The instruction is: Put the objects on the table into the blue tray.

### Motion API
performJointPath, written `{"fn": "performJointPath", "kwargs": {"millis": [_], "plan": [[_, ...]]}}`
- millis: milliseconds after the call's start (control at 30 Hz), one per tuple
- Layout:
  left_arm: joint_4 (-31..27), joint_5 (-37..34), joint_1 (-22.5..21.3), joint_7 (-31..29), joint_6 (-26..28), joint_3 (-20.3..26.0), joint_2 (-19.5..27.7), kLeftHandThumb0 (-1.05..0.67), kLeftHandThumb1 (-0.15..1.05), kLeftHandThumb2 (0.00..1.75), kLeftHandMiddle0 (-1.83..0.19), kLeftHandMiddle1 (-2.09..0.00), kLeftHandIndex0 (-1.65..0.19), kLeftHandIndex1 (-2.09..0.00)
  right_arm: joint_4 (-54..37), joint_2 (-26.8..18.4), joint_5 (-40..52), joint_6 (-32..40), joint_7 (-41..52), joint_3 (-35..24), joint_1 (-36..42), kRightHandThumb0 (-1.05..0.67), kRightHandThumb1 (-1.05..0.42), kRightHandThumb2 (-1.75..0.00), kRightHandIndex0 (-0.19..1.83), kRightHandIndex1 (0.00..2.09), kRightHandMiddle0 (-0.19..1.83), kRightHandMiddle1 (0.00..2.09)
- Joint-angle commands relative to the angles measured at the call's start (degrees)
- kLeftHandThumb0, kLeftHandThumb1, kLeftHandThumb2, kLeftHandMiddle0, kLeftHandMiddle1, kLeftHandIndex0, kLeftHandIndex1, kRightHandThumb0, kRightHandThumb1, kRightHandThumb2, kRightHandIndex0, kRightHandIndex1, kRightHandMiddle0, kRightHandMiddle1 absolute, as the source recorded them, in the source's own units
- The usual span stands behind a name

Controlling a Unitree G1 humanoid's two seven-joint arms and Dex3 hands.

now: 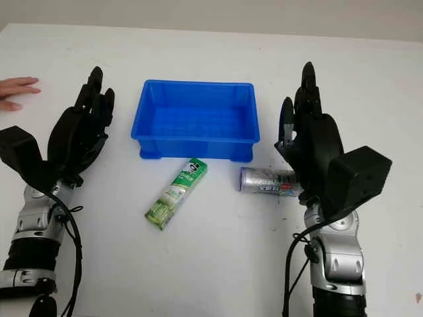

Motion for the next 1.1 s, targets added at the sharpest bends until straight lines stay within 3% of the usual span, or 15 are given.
{"fn": "performJointPath", "kwargs": {"millis": [0,400,500,567,667,700,733,833,967,1067], "plan": [[-1.6,0.0,1.4,-0.1,-0.3,0.1,0.7,-0.78,1.05,0.62,0.19,0.00,0.19,0.00,-1.4,0.2,0.3,-0.3,-0.2,-0.3,1.4,-0.63,-1.05,-0.74,-0.19,0.01,-0.19,0.01],[-0.9,0.2,0.3,0.6,-0.4,0.0,0.5,-0.78,1.05,0.60,0.19,0.00,0.19,0.00,0.7,-0.6,1.9,-0.3,0.7,-1.6,-1.5,-0.61,-1.05,-0.69,-0.18,0.01,-0.17,0.02],[-1.5,0.0,0.9,0.5,-0.5,0.0,0.4,-0.77,1.05,0.60,0.19,0.00,0.19,0.00,-2.3,-3.6,0.4,0.4,0.6,-2.8,-1.5,-0.59,-1.05,-0.46,-0.10,0.06,-0.09,0.07],[-2.0,-0.1,1.3,0.4,-0.4,-0.1,0.3,-0.78,1.05,0.61,0.19,0.00,0.19,0.00,-4.5,-6.9,-3.1,0.8,0.6,-3.2,-1.2,-0.54,-1.05,-0.21,0.06,0.14,-0.03,0.29],[-2.3,-0.2,1.6,0.5,-0.5,-0.2,0.1,-0.78,1.05,0.61,0.19,0.00,0.19,0.00,-7.9,-12.4,-7.9,2.9,2.0,-3.4,-0.8,-0.49,-0.96,-0.07,0.21,0.24,-0.16,0.81],[-2.2,-0.2,1.6,0.4,-0.5,-0.2,0.0,-0.78,1.05,0.61,0.19,0.00,0.19,0.00,-10.1,-16.2,-12.4,3.7,2.8,-3.2,-0.1,-0.49,-0.93,-0.05,0.26,0.27,-0.14,0.87],[-2.1,-0.2,1.6,0.4,-0.6,-0.2,-0.1,-0.78,1.05,0.61,0.19,0.00,0.19,0.00,-11.7,-18.7,-15.6,4.2,3.4,-3.1,0.4,-0.49,-0.84,-0.05,0.36,0.30,0.06,0.72],[-2.1,0.2,1.3,0.9,-0.2,-0.6,-0.3,-0.78,1.05,0.62,0.19,0.00,0.19,0.00,-15.8,-26.1,-24.5,3.5,6.9,-3.0,2.1,-0.54,-0.74,-0.05,0.52,0.25,0.41,0.35],[-2.1,0.5,1.1,1.4,0.1,-1.0,-0.5,-0.78,1.05,0.63,0.19,0.00,0.19,0.00,-22.7,-33.1,-33.5,6.7,14.3,-2.0,4.3,-0.56,-0.72,-0.05,0.56,0.15,0.56,0.13],[-2.2,0.5,1.0,1.7,0.3,-1.3,-0.6,-0.78,1.05,0.63,0.19,0.00,0.19,0.00,-26.6,-35.9,-36.5,7.3,19.9,-1.8,5.7,-0.57,-0.72,-0.06,0.59,0.13,0.62,0.09]]}}
